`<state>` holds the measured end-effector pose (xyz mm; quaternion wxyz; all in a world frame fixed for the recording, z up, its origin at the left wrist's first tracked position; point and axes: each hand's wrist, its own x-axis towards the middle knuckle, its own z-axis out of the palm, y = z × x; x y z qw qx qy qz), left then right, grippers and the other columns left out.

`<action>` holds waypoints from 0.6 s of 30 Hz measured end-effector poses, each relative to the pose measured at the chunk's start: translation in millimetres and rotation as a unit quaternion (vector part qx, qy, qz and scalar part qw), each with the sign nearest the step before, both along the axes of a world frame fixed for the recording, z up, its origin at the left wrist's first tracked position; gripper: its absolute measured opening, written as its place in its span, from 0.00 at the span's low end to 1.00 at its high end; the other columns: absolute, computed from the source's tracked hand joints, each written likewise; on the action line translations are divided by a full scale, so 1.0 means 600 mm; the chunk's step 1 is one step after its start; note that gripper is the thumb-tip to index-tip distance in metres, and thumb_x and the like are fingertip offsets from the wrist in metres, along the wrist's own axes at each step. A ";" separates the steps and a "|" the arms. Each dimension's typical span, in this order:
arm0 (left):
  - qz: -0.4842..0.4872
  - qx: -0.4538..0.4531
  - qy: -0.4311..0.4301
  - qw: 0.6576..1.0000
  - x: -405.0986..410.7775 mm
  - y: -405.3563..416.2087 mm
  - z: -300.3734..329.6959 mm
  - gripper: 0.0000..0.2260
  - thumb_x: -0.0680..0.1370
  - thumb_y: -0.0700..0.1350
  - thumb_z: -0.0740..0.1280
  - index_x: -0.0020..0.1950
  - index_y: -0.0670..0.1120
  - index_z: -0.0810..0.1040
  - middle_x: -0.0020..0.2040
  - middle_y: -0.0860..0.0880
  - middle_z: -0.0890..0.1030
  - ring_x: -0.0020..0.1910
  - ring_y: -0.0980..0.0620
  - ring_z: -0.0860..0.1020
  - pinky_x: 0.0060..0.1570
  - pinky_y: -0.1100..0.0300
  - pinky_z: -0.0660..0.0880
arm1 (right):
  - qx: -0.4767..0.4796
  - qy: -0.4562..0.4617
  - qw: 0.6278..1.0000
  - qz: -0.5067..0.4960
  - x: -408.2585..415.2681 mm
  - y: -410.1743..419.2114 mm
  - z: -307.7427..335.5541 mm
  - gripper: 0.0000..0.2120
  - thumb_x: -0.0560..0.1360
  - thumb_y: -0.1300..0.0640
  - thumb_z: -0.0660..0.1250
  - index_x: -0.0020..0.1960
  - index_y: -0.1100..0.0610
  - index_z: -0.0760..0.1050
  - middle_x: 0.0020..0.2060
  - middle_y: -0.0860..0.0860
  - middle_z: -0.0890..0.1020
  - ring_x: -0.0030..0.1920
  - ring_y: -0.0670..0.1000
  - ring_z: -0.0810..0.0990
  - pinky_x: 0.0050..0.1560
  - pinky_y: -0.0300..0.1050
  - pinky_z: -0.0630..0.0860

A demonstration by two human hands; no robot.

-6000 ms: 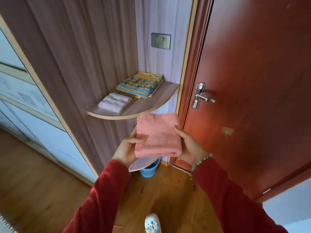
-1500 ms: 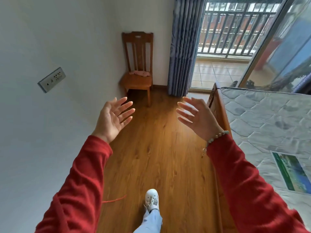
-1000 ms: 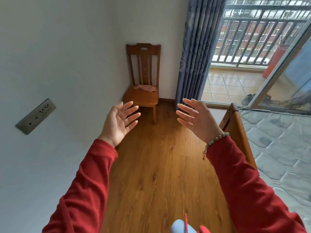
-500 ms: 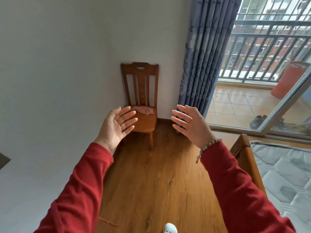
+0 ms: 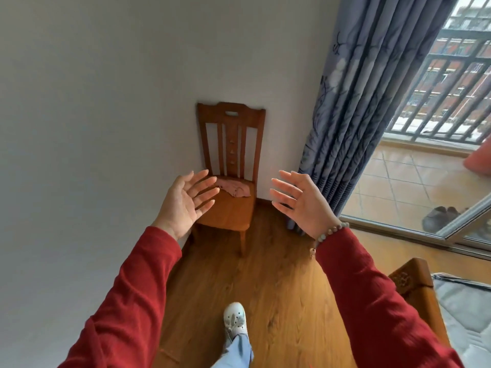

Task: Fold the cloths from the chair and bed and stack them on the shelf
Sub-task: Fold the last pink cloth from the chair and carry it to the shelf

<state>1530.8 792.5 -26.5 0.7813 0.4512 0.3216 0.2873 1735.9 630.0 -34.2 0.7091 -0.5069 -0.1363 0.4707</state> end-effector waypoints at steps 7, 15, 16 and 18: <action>0.018 -0.029 -0.008 0.999 0.120 0.200 0.008 0.15 0.82 0.53 0.58 0.60 0.49 0.79 0.56 0.48 0.85 0.59 0.47 0.81 0.62 0.49 0.72 | -0.002 0.015 1.000 0.013 0.120 0.207 0.016 0.14 0.80 0.51 0.62 0.61 0.54 0.79 0.55 0.52 0.85 0.58 0.54 0.82 0.59 0.51 0.77; 0.022 -0.026 0.019 0.999 0.245 0.386 0.003 0.14 0.82 0.53 0.58 0.59 0.50 0.80 0.54 0.50 0.85 0.58 0.48 0.81 0.58 0.51 0.74 | -0.005 0.028 1.000 0.010 0.237 0.402 -0.001 0.12 0.81 0.50 0.61 0.59 0.52 0.79 0.55 0.52 0.84 0.59 0.54 0.81 0.59 0.51 0.77; 0.021 -0.029 0.024 0.999 0.260 0.405 -0.002 0.14 0.82 0.53 0.59 0.59 0.50 0.80 0.54 0.50 0.85 0.58 0.48 0.81 0.57 0.51 0.74 | -0.010 0.029 0.999 0.010 0.253 0.422 -0.006 0.12 0.81 0.49 0.61 0.59 0.52 0.79 0.55 0.51 0.85 0.59 0.54 0.81 0.61 0.52 0.76; 0.021 -0.037 0.034 0.998 0.292 0.442 -0.012 0.14 0.82 0.53 0.59 0.60 0.49 0.80 0.55 0.49 0.85 0.58 0.48 0.81 0.57 0.51 0.74 | -0.019 0.030 0.999 0.012 0.283 0.459 -0.015 0.13 0.81 0.49 0.60 0.60 0.52 0.78 0.55 0.51 0.85 0.59 0.54 0.81 0.63 0.52 0.76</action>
